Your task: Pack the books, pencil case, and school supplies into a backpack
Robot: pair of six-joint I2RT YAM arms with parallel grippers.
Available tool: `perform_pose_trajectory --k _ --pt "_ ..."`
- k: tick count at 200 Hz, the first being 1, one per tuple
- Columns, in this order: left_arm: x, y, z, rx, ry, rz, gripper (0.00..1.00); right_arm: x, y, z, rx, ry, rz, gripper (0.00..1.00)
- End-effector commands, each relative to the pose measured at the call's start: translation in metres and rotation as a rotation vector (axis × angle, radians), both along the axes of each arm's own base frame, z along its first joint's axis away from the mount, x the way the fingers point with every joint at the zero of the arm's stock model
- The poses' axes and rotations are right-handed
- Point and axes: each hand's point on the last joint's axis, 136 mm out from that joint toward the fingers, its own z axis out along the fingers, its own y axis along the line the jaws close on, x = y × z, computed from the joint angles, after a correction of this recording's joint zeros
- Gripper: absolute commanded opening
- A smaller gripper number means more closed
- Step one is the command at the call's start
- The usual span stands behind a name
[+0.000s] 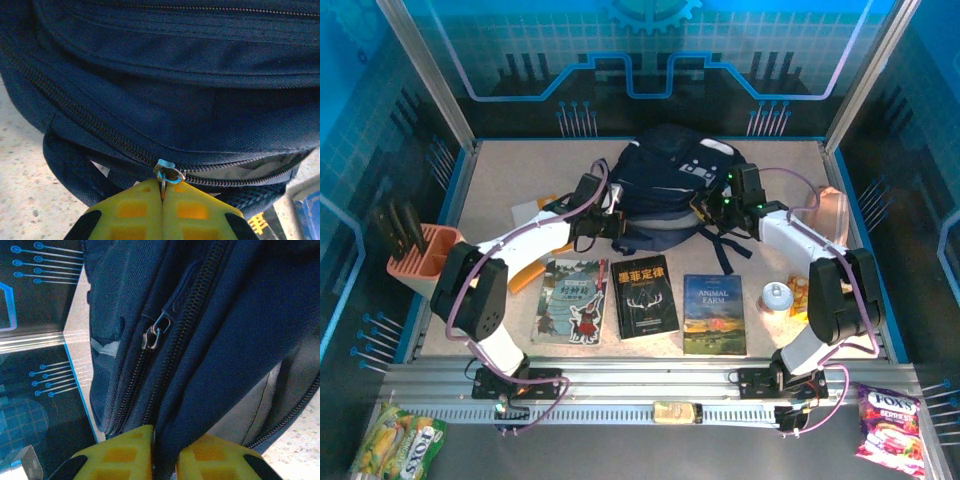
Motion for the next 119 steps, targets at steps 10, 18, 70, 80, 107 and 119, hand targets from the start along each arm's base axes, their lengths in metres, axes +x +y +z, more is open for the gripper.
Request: perform_pose_trajectory --k 10,18,70,80,107,119 --pt "0.001 -0.014 0.011 -0.065 0.048 -0.052 0.00 0.002 -0.022 0.010 -0.049 -0.037 -0.018 0.43" --pt "0.001 -0.016 0.013 -0.077 0.059 -0.049 0.00 -0.004 -0.023 0.011 -0.056 -0.029 -0.008 0.54" --pt "0.003 -0.063 0.023 -0.181 0.120 -0.083 0.00 -0.056 -0.044 0.004 -0.117 0.067 -0.099 0.80" --pt "0.004 -0.074 0.023 -0.195 0.132 -0.095 0.00 -0.062 -0.043 0.001 -0.102 0.079 -0.123 0.82" --pt "0.004 -0.105 0.026 -0.224 0.154 -0.128 0.00 -0.073 -0.031 -0.016 -0.056 0.126 -0.192 0.87" --pt "0.003 -0.116 0.026 -0.234 0.165 -0.138 0.00 -0.074 -0.027 -0.023 -0.048 0.145 -0.219 0.90"
